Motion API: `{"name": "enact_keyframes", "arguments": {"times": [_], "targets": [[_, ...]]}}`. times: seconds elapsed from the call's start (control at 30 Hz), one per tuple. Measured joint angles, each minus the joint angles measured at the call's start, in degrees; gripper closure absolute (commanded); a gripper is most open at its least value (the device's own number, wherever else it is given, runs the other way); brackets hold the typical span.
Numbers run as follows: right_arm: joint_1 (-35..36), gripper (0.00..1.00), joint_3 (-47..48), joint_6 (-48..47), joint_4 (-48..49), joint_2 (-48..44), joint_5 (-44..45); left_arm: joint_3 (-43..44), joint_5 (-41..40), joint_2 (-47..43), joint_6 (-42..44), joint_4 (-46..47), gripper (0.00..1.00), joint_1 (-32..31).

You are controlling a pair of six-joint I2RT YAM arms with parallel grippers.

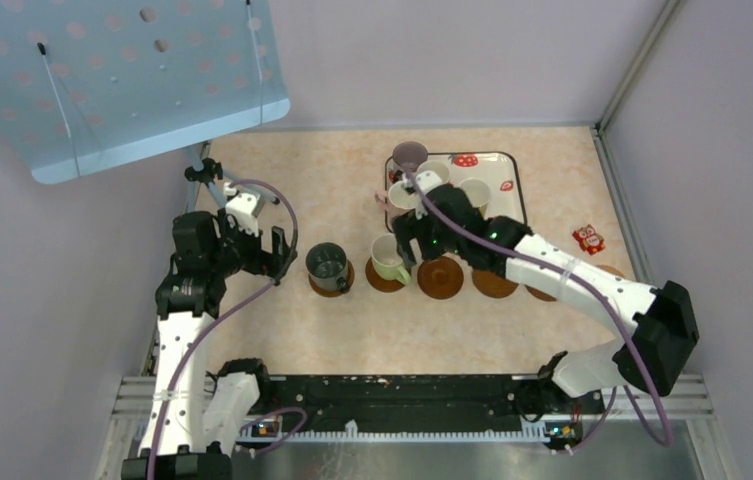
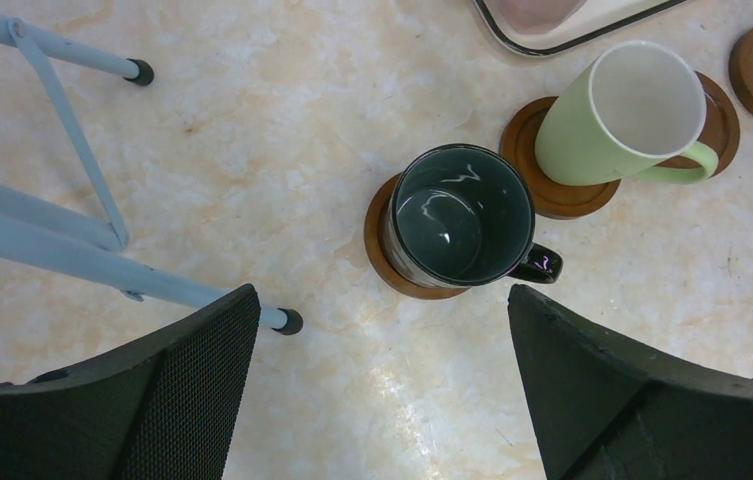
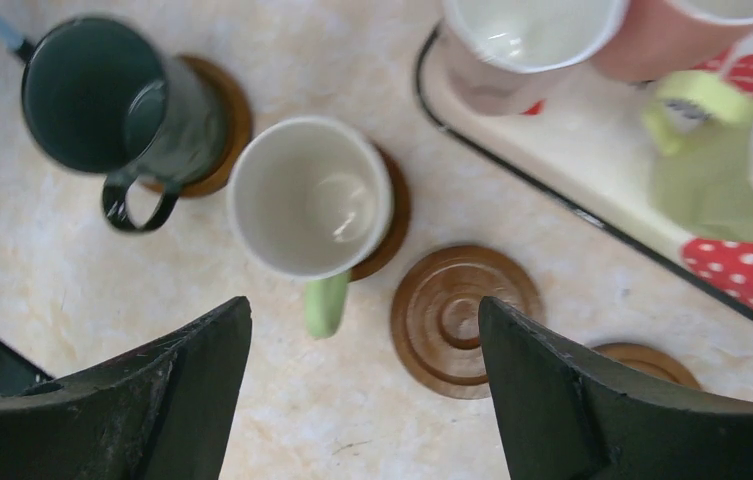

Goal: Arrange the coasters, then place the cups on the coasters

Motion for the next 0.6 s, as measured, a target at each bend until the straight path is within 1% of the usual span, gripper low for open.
{"name": "enact_keyframes", "arguments": {"times": [0.07, 0.17, 0.23, 0.4, 0.47, 0.6], "targets": [[-4.52, 0.18, 2.25, 0.04, -1.55, -0.35, -0.85, 0.00, 0.94, 0.33, -0.17, 0.33, 0.01, 0.00], [-10.56, 0.19, 3.19, 0.07, -3.26, -0.35, -1.81, 0.00, 1.62, 1.09, -0.22, 0.87, 0.01, 0.00], [-14.21, 0.20, 2.43, -0.28, -4.28, -0.35, -2.91, 0.00, 1.84, 1.73, -0.22, 1.16, 0.01, 0.00], [-23.91, 0.26, -1.99, -2.78, -4.28, -0.26, -9.64, 0.00, 1.92, 2.40, -0.22, 1.55, 0.01, 0.00], [-26.14, 0.26, -2.99, -4.02, -3.82, 0.20, -10.71, 0.00, 1.99, 2.40, -0.22, 1.57, 0.01, 0.00], [-27.67, 0.28, -3.74, -7.30, -1.16, 1.55, -13.94, 0.00, 2.34, 2.64, -0.13, 1.57, 0.01, 0.00]]}}
